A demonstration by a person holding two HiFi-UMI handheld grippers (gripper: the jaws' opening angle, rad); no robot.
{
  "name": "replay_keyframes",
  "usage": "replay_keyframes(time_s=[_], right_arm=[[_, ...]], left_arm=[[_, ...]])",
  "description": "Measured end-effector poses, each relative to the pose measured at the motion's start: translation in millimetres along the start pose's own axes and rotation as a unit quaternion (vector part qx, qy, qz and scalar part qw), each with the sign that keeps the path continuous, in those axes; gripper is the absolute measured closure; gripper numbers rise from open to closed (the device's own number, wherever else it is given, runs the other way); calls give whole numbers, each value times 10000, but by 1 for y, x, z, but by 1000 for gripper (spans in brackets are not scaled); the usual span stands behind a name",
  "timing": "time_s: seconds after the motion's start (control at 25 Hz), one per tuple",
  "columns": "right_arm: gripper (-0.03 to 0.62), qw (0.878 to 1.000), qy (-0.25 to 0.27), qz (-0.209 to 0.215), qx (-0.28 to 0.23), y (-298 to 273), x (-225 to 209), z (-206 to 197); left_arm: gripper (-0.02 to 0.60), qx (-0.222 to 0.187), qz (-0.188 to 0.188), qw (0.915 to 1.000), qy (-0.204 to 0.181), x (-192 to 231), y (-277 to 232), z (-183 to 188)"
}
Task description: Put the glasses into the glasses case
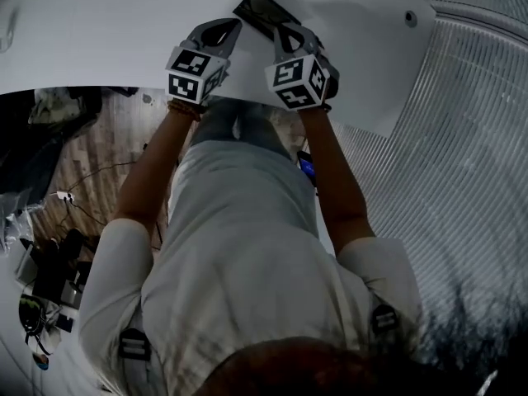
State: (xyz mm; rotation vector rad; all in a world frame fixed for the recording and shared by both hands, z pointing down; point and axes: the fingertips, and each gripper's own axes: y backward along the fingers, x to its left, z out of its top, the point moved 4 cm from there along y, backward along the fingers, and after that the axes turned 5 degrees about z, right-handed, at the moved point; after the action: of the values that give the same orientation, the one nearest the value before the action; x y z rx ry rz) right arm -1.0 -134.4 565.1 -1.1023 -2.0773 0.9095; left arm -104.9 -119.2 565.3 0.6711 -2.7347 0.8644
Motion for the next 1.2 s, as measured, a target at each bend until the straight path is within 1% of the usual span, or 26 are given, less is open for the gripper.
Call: replay_keyframes(time_s=[0.12,0.28,0.36,0.48,0.56,0.68,0.84,0.92,1.04,1.2], right_arm=[[591,9985,-396,-104,-360,32,-3,10],[591,9946,-649,-364,-730,79,-2,15],[591,9903,-772,-489,-1048,104,-3,21],[591,9795,-959,-654,-1646,143,-8,31],[591,9707,-1059,-770,-2015,167,-11,36],[591,9541,-1203,-909,-2588,200,-12,45],[591,9325,-1292,-1029,-3211,241,-6,51],[591,9249,-1281,-1121,-3401,257,-5,53],[591,9203,-1369,-1142,-3482,264,-2,48],[591,9159,-1414,-1151,-3576,266,-2,40]], left_arm=[[581,-231,-69,9997,-15,-15,15,17],[581,-546,-279,9981,-62,-45,38,38],[581,-803,-332,9961,-127,-61,51,52],[581,-1325,-334,9898,-408,-85,67,81],[581,-1588,-429,9846,-595,-101,77,99],[581,-1889,-621,9776,-692,-123,97,118],[581,-2070,-815,9721,-740,-149,121,129],[581,-2110,-908,9702,-771,-159,128,133],[581,-2143,-959,9683,-853,-170,130,134],[581,-2197,-1016,9665,-854,-181,127,138]])
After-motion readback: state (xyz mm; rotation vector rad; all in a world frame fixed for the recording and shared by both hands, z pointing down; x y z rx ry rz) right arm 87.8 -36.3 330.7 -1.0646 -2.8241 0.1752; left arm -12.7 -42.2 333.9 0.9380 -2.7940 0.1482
